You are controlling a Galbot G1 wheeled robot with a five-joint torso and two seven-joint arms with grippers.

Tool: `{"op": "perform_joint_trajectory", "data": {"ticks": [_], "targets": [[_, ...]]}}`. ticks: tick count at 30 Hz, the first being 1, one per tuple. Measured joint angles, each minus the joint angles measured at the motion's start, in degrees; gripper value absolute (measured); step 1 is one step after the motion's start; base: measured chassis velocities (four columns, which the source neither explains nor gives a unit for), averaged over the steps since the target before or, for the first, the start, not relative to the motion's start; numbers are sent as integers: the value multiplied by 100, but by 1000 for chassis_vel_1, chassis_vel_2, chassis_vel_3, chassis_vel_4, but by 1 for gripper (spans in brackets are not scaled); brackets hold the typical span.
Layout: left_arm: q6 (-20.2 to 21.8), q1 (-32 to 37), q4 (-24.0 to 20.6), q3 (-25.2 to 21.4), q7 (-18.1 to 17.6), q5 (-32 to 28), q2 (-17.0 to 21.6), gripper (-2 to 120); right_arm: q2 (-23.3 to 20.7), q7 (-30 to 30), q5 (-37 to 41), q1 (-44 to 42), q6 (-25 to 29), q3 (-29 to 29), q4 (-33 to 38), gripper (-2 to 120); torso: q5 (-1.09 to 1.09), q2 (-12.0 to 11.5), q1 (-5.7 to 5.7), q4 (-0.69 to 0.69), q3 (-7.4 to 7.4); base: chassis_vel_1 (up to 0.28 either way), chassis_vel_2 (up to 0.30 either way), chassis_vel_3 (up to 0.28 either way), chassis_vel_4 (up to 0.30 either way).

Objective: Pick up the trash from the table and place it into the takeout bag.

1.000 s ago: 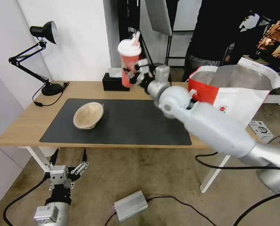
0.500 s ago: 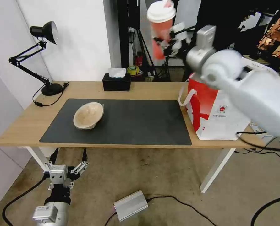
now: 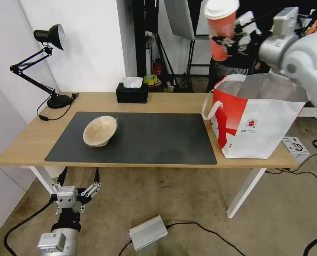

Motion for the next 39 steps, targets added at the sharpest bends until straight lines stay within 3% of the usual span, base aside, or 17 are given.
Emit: {"op": "perform_joint_trajectory", "data": {"ticks": [2, 5, 11, 24, 39], "targets": [[0, 0, 0, 2, 0, -1, 3, 100, -53, -151, -70, -2, -16, 38, -80, 4, 0, 0, 0, 0, 0, 0, 0, 0, 0], [-2, -2, -3, 4, 1, -8, 20, 100, -219, -863, -450, -10, -25, 163, -441, 4, 0, 0, 0, 0, 0, 0, 0, 0, 0], [-8, -11, -3, 13, 1, -15, 29, 100, -375, -1381, -839, -93, 234, 167, -936, 4, 0, 0, 1, 0, 0, 0, 0, 0, 0], [-17, -16, 5, 31, 1, -16, 13, 100, -471, -1945, -1335, -295, 736, 146, -1497, 4, 0, 0, 1, 1, 0, 0, 0, 0, 0], [-25, 10, -27, 20, 1, -17, -2, 100, -495, -2308, -1741, -476, 956, 11, -1810, 4, -1, 0, 1, 1, 0, 0, 0, 0, 0]]}}
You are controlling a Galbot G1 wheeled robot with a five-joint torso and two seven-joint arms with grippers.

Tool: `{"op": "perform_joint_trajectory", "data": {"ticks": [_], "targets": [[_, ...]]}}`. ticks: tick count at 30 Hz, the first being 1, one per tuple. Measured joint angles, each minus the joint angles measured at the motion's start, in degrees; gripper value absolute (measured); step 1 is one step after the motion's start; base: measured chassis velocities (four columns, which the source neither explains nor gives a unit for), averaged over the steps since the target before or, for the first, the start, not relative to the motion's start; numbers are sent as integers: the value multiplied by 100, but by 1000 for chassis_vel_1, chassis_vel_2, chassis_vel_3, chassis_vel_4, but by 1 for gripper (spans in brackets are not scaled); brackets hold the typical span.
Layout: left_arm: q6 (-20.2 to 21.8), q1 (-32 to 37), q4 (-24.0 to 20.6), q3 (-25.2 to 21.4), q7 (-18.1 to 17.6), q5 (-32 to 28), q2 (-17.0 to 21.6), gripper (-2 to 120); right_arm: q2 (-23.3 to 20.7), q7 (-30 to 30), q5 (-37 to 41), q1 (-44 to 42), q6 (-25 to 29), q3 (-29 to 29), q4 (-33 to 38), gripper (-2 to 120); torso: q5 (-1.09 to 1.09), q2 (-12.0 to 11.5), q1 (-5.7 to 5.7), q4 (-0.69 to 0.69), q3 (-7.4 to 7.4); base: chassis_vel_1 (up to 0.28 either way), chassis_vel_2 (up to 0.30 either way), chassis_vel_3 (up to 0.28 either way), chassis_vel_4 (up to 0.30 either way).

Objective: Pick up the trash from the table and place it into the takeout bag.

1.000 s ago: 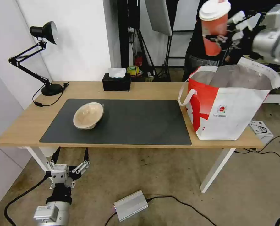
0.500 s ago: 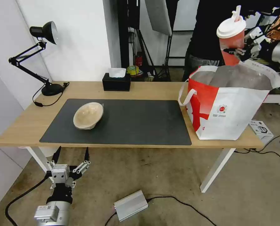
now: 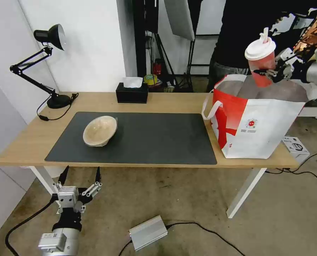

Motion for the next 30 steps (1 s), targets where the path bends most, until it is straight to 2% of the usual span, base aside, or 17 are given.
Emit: {"op": "perform_joint_trajectory", "data": {"ticks": [11, 30], "targets": [[-44, 25, -2, 8, 0, 1, -23, 100, -64, -164, -206, -89, 66, -133, -94, 4, 0, 0, 0, 0, 0, 0, 0, 0, 0], [-46, -15, 0, 34, 0, 4, -32, 100, -362, -255, -202, -473, 61, -195, 540, 4, -1, 0, 0, 0, 0, 0, 0, 0, 0]]}}
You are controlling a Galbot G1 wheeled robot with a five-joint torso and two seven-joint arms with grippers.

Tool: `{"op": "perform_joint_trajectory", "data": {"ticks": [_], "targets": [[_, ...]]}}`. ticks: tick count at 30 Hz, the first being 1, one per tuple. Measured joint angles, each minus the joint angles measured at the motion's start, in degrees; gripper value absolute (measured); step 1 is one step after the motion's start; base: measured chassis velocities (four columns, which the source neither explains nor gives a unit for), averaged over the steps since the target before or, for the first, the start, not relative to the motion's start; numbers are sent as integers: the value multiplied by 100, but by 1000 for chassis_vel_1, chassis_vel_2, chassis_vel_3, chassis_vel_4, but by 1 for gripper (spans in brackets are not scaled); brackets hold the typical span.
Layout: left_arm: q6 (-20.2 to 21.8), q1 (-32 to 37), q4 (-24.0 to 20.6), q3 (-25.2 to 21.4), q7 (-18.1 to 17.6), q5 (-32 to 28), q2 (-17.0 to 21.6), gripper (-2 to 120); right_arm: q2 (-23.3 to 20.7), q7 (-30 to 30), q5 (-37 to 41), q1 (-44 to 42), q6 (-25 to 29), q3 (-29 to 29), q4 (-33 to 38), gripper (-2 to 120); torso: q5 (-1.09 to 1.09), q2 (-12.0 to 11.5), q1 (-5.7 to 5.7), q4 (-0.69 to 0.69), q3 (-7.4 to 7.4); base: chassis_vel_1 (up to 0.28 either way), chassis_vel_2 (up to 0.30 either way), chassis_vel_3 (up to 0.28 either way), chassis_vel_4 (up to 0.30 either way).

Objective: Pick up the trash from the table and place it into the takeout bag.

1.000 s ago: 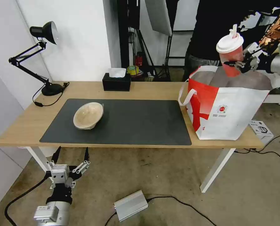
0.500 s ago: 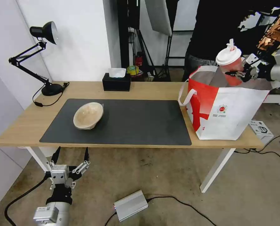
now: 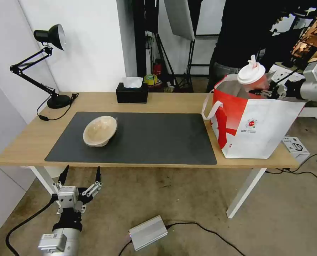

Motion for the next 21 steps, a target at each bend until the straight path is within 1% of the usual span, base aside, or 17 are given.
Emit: {"op": "perform_joint_trajectory", "data": {"ticks": [9, 10, 11, 12, 13, 15, 16, 17, 20, 21], "targets": [[1, -5, 5, 20, 0, 3, -6, 100, -84, -99, -116, -108, 46, 24, 53, 4, 0, 0, 0, 0, 0, 0, 0, 0, 0], [1, -3, 5, 21, 0, 4, -7, 100, -97, -112, -136, -110, 62, 28, 59, 7, 0, 0, 0, 0, 0, 0, 0, 0, 0], [1, -3, 5, 21, 0, 4, -7, 100, -97, -112, -136, -110, 62, 28, 59, 7, 0, 0, 0, 0, 0, 0, 0, 0, 0], [1, 2, 5, 25, 1, 6, -9, 100, -105, -115, -144, -112, 69, 33, 70, 12, 0, 0, 0, 0, 0, 0, 0, 0, 0], [1, 4, 5, 31, 1, 9, -14, 100, -115, -120, -148, -112, 74, 38, 82, 14, 0, 0, 0, 0, 0, 0, 0, 0, 0], [1, 8, 5, 44, 2, 16, -25, 100, -139, -126, -150, -112, 81, 45, 113, 25, 0, 0, 0, 0, 0, 0, 0, 0, 0], [1, 8, 5, 44, 2, 16, -25, 100, -139, -126, -150, -112, 81, 45, 113, 25, 0, 0, 0, 0, 0, 0, 0, 0, 0], [1, 9, 3, 49, 2, 18, -28, 100, -152, -133, -150, -106, 83, 46, 122, 28, 0, 0, 0, 0, 0, 0, 0, 0, 0], [0, 11, -5, 55, 5, 20, -32, 100, -183, -151, -149, -59, 85, 51, 137, 43, 1, 0, 0, 0, 0, 0, 0, 0, 0], [0, 11, -5, 55, 5, 20, -32, 100, -183, -151, -149, -59, 85, 51, 137, 43, 1, 0, 0, 0, 0, 0, 0, 0, 0]]}}
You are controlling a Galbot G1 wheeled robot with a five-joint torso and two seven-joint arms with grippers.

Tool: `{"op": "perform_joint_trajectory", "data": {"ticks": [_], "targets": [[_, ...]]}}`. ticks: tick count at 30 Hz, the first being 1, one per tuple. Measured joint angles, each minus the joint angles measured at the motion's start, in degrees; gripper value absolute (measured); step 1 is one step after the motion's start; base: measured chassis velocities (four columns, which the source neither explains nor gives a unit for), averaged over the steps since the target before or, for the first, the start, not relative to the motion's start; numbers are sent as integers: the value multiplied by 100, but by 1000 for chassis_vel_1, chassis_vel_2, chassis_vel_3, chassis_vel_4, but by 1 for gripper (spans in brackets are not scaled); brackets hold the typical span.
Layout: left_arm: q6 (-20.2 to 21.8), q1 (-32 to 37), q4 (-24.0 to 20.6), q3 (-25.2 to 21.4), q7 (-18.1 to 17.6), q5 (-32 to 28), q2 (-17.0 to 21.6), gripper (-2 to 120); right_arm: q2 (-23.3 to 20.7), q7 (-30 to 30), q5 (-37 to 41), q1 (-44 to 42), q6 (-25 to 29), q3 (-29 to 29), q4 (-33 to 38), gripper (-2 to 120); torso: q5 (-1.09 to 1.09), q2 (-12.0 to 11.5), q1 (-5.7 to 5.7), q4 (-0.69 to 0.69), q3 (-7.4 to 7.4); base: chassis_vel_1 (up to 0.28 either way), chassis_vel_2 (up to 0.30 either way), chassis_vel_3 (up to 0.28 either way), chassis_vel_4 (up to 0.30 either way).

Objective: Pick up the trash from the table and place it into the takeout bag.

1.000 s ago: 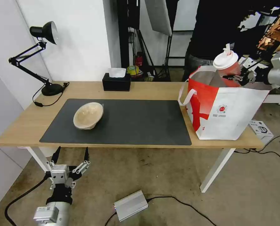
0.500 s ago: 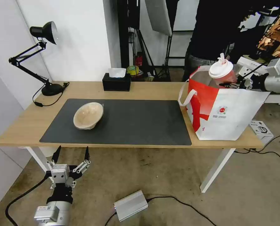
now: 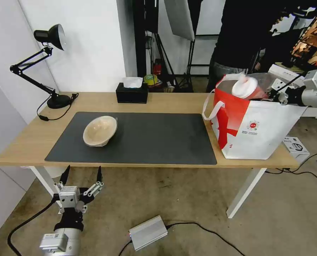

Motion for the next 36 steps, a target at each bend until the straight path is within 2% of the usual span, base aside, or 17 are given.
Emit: {"op": "perform_joint_trajectory", "data": {"ticks": [4, 5, 9, 10, 13, 15, 24, 36], "targets": [[-8, 11, -7, 12, 5, 7, -13, 100, -33, -5, 24, 27, 2, 33, 46, 60, 0, 0, 0, 0, 0, 0, 0, 0, 0], [-8, 11, -7, 12, 5, 7, -13, 100, -33, -5, 24, 27, 2, 33, 46, 60, 0, 0, 0, 0, 0, 0, 0, 0, 0], [-19, 26, -23, 16, 8, 15, -17, 100, -56, -1, 77, 19, 2, 126, 111, 78, 0, 0, 0, 0, 0, 0, 0, 0, 0], [-19, 26, -23, 16, 8, 15, -17, 100, -56, -1, 77, 19, 2, 126, 111, 78, 0, 0, 0, 0, 0, 0, 0, 0, 0], [-21, 36, -41, 15, 10, 18, -12, 100, -76, 24, 153, 9, 2, 196, 167, 93, 0, 0, 0, 0, 0, 0, 0, 0, 0], [-21, 43, -48, 16, 11, 19, -10, 100, -84, 48, 184, 5, 2, 247, 185, 96, 0, 0, 0, 0, 0, 0, 0, 0, 0], [-22, 83, -127, 16, 18, 26, 2, 100, -99, 391, 594, 61, -35, 609, 435, 99, 0, 0, 0, 0, 0, 0, 0, 0, 0], [-29, 122, -165, 6, 22, 37, -7, 100, 11, 781, 896, 269, -53, 645, 651, 100, 0, 0, 0, 0, 0, 0, 0, 0, 0]]}}
